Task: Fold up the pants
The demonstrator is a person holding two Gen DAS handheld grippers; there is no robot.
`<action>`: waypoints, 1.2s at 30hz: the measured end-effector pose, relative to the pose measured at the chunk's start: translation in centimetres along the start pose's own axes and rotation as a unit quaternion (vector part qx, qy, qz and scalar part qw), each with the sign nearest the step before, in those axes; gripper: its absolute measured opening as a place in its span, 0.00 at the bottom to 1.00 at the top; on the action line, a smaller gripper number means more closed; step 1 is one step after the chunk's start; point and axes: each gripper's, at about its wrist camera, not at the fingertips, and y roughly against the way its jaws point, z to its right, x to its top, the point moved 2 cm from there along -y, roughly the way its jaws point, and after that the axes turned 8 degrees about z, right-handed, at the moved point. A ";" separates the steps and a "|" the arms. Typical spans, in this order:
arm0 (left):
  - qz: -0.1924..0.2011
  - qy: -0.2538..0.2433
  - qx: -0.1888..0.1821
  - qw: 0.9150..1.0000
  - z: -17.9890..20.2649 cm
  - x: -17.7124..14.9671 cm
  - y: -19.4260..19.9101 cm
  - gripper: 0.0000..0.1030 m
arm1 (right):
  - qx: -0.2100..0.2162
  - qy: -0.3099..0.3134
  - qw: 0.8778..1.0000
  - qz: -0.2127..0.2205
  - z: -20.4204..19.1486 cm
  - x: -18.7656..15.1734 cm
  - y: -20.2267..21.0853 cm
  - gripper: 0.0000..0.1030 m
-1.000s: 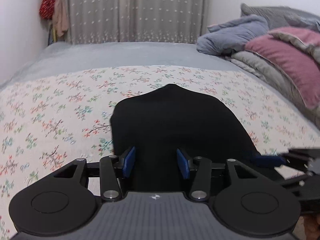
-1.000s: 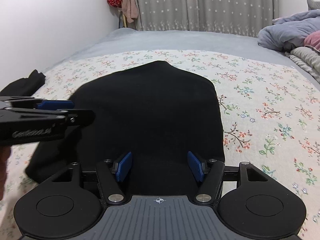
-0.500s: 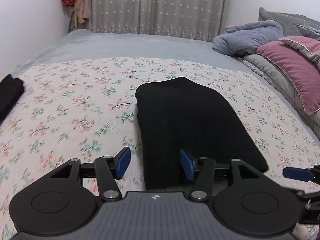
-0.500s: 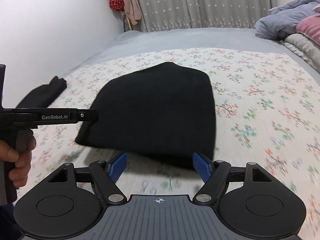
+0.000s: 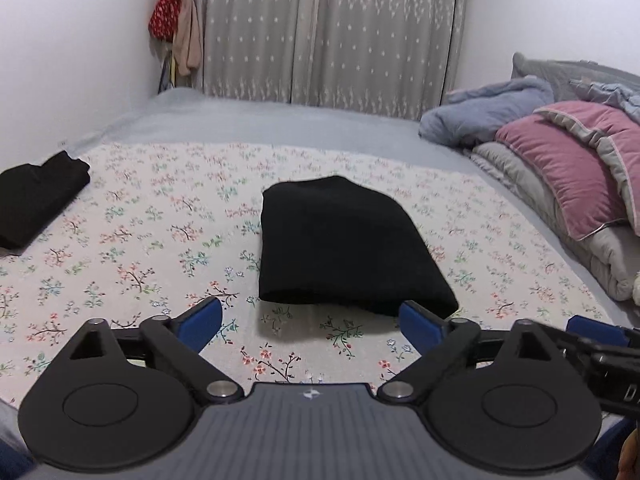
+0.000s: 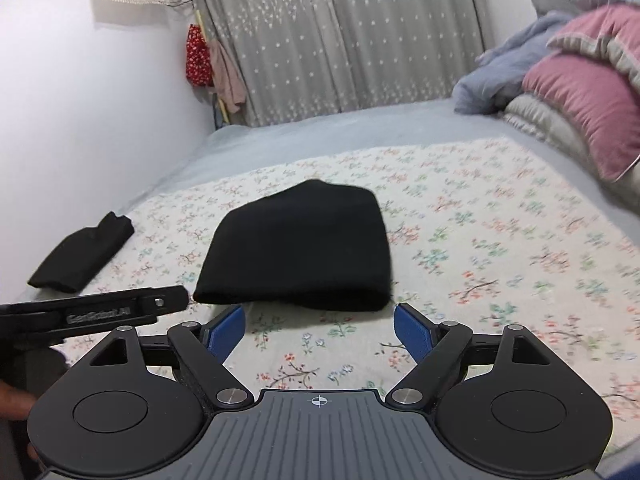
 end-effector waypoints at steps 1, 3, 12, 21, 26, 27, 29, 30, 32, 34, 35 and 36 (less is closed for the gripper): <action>0.005 0.000 0.000 1.000 -0.1 -0.1 0.3 1.00 | -0.003 -0.001 1.000 0.006 -0.1 0.0 0.6 0.86; 0.010 -0.006 0.002 1.000 -0.3 -0.3 0.4 1.00 | -0.007 -0.005 1.000 0.018 -0.2 0.1 1.4 0.90; -0.016 -0.008 0.018 1.000 -1.8 -2.6 -1.5 1.00 | -0.011 0.015 1.000 0.012 -0.4 -2.6 -0.9 1.00; -0.029 -0.015 0.027 0.999 -2.4 -3.5 -1.6 1.00 | -0.022 0.066 0.998 -0.007 -1.9 -4.2 -2.0 1.00; -0.033 -0.016 0.025 0.999 -2.1 -3.7 -1.6 1.00 | -0.028 0.072 0.997 -0.008 -2.0 -4.3 -2.0 1.00; -0.032 -0.018 0.026 0.999 -2.0 -3.7 -1.5 1.00 | -0.030 0.071 0.997 -0.008 -2.0 -4.3 -2.1 1.00; -0.032 -0.022 0.024 0.999 -1.8 -3.7 -1.6 1.00 | -0.035 0.068 0.997 -0.008 -1.8 -4.2 -2.1 1.00; -0.033 -0.024 0.024 0.999 -1.6 -3.8 -1.6 1.00 | -0.038 0.066 0.997 -0.008 -1.6 -4.2 -2.1 1.00; -0.035 -0.025 0.023 0.999 -1.5 -3.9 -1.7 1.00 | -0.042 0.062 0.997 -0.009 -1.4 -4.2 -2.1 1.00; -0.038 -0.027 0.023 0.999 -1.3 -4.0 -1.8 1.00 | -0.044 0.060 0.997 -0.009 -1.1 -4.2 -2.1 1.00; -0.039 -0.029 0.023 0.999 -1.2 -4.0 -1.8 1.00 | -0.045 0.060 0.997 -0.010 -1.1 -4.2 -2.1 1.00; -0.039 -0.029 0.025 0.998 -1.1 -4.0 -1.8 1.00 | -0.045 0.061 0.997 -0.010 -1.0 -4.2 -2.1 1.00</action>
